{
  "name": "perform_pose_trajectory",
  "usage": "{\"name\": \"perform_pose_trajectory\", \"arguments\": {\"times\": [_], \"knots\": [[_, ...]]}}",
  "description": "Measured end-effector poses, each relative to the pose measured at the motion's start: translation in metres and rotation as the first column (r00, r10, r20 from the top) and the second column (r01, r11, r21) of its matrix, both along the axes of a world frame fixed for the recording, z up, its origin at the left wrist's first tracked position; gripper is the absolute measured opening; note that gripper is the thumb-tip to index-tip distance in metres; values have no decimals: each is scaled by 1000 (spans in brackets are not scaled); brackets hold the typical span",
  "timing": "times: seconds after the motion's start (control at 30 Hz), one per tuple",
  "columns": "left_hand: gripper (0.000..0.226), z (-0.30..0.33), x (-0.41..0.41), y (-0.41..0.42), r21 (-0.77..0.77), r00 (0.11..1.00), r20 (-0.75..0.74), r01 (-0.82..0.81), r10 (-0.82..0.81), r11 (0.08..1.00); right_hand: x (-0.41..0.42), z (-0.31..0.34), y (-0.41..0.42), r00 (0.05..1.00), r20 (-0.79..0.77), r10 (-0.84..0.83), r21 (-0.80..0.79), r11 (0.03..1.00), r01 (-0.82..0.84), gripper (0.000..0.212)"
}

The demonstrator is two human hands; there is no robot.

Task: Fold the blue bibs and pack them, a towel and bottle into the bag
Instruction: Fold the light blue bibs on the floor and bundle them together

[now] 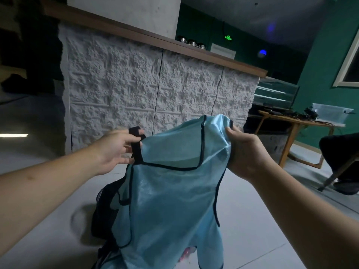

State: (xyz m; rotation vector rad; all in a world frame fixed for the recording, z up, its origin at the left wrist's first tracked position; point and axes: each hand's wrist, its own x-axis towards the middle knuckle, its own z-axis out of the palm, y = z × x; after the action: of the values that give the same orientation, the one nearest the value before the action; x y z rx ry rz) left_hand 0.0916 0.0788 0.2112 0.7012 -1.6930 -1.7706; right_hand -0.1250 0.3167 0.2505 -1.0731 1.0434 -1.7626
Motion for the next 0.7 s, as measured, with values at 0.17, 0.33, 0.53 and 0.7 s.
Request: {"name": "perform_pose_trajectory", "arguments": {"times": [0.17,0.33,0.53,0.7], "knots": [[51,-3,-20,26,-531,859,211,-299,466,793,14,5,-14,993,-78,87,12,996,-86,44],[87,26,-36,87,-100,933,97,357,-348,929,33,4,-26,979,-163,122,95,990,-108,50],[45,36,-44,84,44,944,-13,330,-330,943,29,-6,-33,968,-206,-144,181,967,182,30],[34,46,-45,76,66,937,-29,349,-347,935,19,-68,-32,974,-152,-166,375,902,212,56]]}}
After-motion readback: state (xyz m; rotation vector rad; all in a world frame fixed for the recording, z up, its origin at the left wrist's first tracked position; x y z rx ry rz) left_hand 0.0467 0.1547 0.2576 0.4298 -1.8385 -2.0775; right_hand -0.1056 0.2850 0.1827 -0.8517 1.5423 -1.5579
